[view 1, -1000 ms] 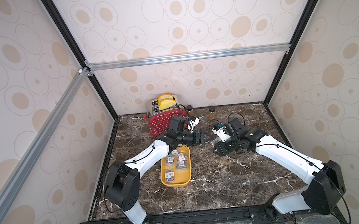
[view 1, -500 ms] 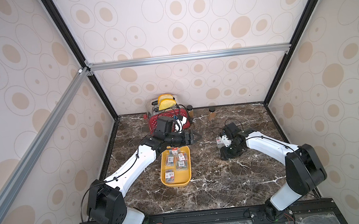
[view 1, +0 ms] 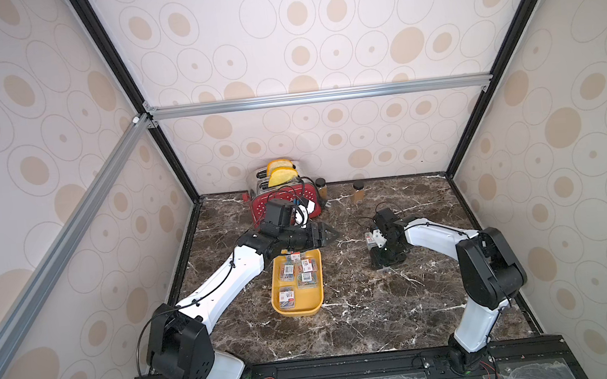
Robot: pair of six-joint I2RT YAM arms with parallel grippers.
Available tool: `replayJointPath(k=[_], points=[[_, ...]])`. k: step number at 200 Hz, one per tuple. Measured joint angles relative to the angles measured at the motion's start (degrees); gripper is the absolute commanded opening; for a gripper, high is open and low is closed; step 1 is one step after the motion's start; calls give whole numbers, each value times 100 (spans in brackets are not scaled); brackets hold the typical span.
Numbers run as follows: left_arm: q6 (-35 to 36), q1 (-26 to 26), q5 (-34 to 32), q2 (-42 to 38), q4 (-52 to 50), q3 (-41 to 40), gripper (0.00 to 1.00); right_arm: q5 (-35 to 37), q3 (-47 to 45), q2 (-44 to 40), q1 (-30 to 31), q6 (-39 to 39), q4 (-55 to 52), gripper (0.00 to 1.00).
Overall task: Take the paper clips out of the storage box
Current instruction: Place the boxed paper clips at the center of the board.
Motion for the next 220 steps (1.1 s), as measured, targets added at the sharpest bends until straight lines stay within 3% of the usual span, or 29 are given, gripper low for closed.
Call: replayJointPath(k=[38, 103, 132, 187, 220], points=[[33, 0, 2, 0, -63, 0, 78, 52, 7, 103, -44, 68, 98, 33], [107, 0, 2, 0, -85, 4, 79, 83, 48, 188, -63, 149, 232, 61], [118, 0, 2, 0, -85, 4, 79, 94, 63, 188, -63, 184, 227, 69], [118, 0, 7, 2, -83, 4, 79, 151, 103, 188, -63, 195, 190, 70], [118, 0, 7, 2, -83, 4, 79, 179, 203, 188, -63, 216, 164, 61]])
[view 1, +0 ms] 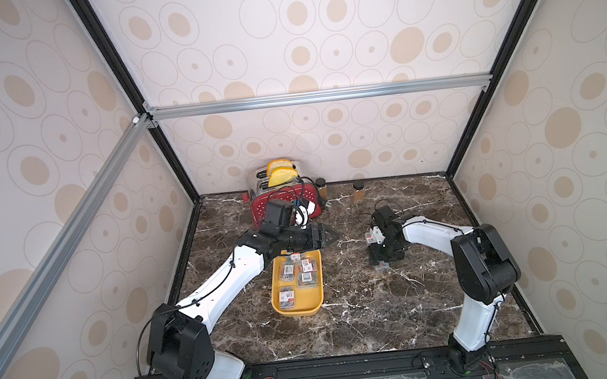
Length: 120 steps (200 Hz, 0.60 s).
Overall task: Take the paper clips out of the storage box
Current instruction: Place the boxed paper clips at the center of the board.
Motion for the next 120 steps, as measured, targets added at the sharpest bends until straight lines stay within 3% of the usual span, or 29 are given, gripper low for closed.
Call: replayJointPath(k=[45, 120], points=[[-2, 0, 0, 0, 0, 0, 78, 22, 2, 0, 0, 81, -7, 51], [2, 0, 9, 0, 0, 0, 78, 44, 42, 33, 0, 254, -31, 49]])
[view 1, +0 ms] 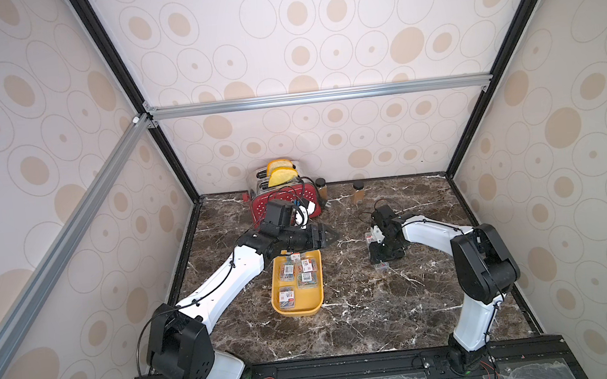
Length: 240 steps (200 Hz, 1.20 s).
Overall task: Take the paper clips out of the storage box
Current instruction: Place the boxed paper clips at the center of the board.
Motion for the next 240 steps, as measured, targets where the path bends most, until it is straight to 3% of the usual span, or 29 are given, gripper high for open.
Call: replayJointPath(k=[141, 185, 240], points=[[44, 0, 15, 7, -61, 79, 79, -7, 98, 87, -20, 221, -4, 54], [83, 0, 15, 11, -125, 87, 81, -11, 103, 149, -28, 238, 22, 66], [144, 0, 15, 50, -205, 118, 85, 15, 162, 216, -37, 240, -13, 73]])
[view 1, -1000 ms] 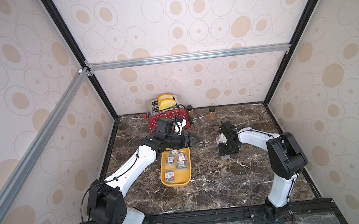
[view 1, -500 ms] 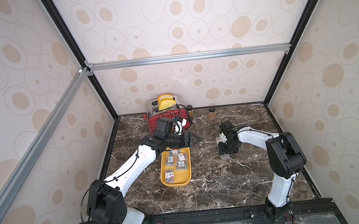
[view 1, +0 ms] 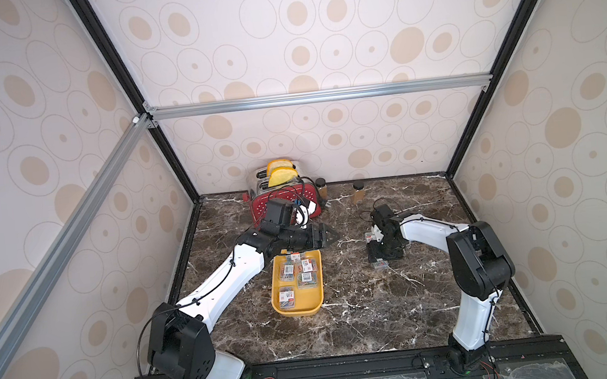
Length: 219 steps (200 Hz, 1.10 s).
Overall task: Take the paper clips out of the storage box
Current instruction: Place the boxed paper clips at the center of the board, then adjust the boxed paper clips at the center of the board.
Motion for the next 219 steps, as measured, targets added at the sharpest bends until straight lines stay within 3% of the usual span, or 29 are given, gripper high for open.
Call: replayJointPath(k=[67, 219], points=[[199, 55, -90, -9, -262, 0, 98, 63, 195, -162, -15, -74, -286, 76], [234, 92, -214, -256, -380, -122, 97, 317, -98, -730, -20, -269, -470, 71]])
